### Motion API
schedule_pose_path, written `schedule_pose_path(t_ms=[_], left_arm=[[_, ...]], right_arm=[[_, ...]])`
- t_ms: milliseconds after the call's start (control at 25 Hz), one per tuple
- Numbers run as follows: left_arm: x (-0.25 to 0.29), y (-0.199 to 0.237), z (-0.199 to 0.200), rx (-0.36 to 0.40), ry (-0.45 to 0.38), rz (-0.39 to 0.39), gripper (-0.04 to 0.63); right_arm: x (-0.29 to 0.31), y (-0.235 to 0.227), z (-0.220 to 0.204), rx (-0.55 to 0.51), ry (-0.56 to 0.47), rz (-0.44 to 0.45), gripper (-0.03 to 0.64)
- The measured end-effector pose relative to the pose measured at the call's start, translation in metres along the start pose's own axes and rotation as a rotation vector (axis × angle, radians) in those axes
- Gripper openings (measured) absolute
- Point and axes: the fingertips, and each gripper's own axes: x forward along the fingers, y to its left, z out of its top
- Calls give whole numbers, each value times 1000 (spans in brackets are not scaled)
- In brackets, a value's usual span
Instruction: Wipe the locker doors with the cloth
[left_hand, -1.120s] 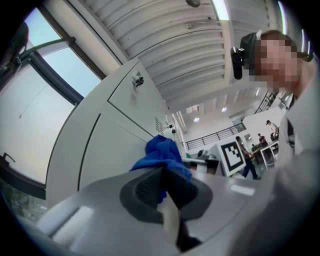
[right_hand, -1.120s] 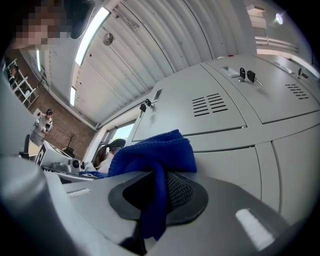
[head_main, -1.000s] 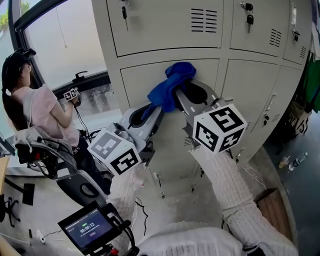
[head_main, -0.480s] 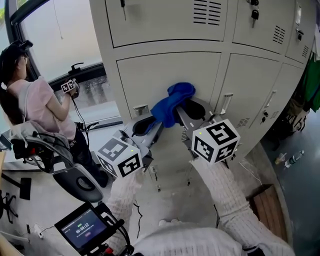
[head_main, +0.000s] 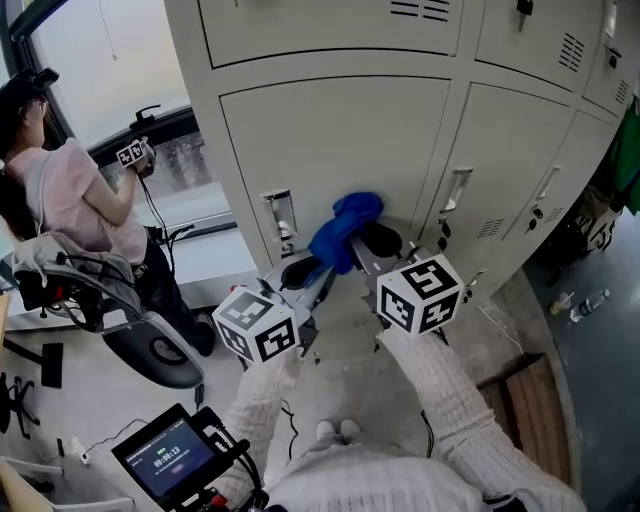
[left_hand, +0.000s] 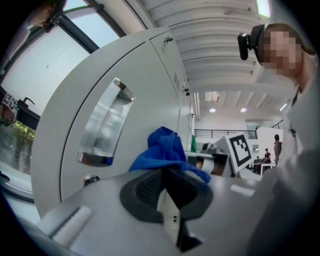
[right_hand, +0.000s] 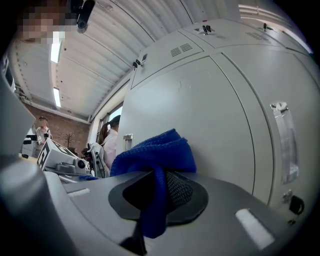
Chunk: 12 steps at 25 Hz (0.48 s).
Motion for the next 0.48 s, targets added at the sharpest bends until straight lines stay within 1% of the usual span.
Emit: schedule_pose_path(t_ms=[360,480], left_arm=[[-3,10,-46,-71,73,27,6],[-3,11,-58,-87,97,20,6]], right_arm=[[2,-2,-50,62,86,-3,52],[4,-1,-63,82,105,8,52]])
